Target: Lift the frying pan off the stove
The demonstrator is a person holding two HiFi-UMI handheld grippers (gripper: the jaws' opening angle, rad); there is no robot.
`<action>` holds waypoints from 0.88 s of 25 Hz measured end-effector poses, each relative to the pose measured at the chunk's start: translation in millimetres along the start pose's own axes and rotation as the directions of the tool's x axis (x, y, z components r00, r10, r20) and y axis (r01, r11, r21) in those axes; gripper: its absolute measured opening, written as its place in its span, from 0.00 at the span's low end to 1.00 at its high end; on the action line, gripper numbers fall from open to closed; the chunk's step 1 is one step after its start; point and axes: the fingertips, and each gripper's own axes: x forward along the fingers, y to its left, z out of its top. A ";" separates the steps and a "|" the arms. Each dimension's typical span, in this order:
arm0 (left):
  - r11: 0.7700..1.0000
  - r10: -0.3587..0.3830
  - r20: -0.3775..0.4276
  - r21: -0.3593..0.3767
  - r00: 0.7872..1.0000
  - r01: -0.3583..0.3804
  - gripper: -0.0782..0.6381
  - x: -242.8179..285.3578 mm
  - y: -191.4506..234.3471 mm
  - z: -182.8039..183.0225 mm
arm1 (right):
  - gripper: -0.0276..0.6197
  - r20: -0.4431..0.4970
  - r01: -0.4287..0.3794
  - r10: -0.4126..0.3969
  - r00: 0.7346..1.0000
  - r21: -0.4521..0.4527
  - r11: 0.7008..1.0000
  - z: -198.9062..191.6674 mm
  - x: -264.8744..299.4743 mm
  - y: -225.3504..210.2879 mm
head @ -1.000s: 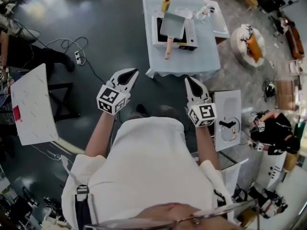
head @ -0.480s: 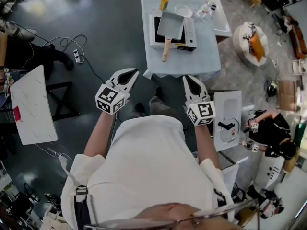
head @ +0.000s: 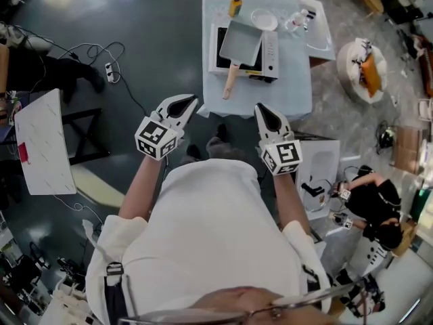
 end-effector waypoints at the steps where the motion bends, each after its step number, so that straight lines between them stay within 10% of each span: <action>1: 1.000 0.004 -0.003 -0.003 1.000 -0.004 0.15 6.1 2.1 0.2 | 0.10 -0.003 -0.011 0.011 1.000 0.003 1.000 -0.6 5.2 -4.9; 22: 0.990 0.037 -0.120 -0.132 0.992 -0.053 0.15 113.1 32.5 -27.2 | 0.10 -0.116 -0.169 0.181 0.977 0.100 0.980 -45.0 75.1 -76.7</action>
